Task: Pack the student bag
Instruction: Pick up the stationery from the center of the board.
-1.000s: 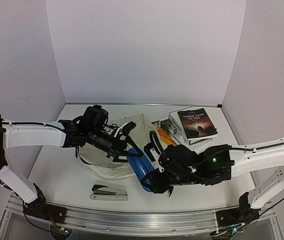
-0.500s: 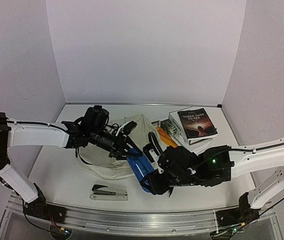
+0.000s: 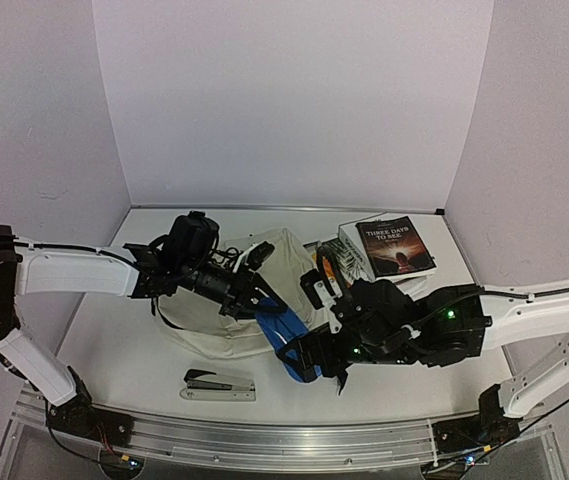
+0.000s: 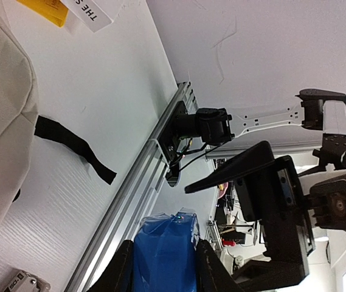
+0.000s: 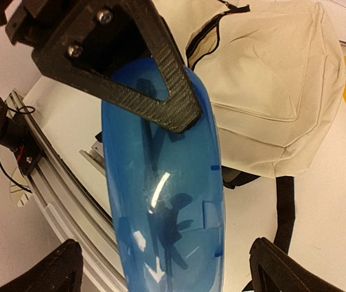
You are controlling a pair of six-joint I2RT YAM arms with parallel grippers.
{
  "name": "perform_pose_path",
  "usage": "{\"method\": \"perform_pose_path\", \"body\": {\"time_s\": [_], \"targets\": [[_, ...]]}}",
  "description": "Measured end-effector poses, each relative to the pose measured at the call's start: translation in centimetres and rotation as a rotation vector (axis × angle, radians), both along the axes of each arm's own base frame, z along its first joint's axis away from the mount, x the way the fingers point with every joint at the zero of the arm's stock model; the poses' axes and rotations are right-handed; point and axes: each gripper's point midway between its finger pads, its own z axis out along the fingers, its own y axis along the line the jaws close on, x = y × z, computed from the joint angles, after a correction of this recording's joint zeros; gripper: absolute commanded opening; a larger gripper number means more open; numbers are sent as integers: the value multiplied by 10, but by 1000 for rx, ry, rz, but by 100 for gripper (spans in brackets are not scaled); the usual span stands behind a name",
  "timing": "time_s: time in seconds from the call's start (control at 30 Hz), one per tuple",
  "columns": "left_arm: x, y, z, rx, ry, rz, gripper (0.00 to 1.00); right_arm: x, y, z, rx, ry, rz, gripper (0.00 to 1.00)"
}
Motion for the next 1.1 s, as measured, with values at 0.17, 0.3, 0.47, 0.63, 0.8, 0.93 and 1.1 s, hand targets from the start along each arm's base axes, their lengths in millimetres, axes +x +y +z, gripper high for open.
{"method": "perform_pose_path", "body": {"time_s": [0.17, 0.3, 0.47, 0.63, 0.8, 0.93, 1.1], "targets": [[12, 1, -3, 19, -18, 58, 23, 5, -6, 17, 52, -12, -46, 98], [34, 13, -3, 36, -32, 158, 24, 11, -10, 23, 77, -14, -103, 98], [71, 46, 2, 50, -39, 339, 24, 21, -15, 26, 99, -14, -175, 98], [101, 93, 5, 93, -54, 532, 25, 42, -16, 29, 104, -18, -256, 98], [120, 150, 17, 141, -92, 740, 27, 74, -4, 18, 45, -33, -343, 97], [127, 194, 24, 169, -111, 881, 27, 95, 20, 3, -23, -45, -371, 95], [131, 220, 21, 207, -104, 958, 28, 121, 52, -24, -110, -54, -387, 97]]}}
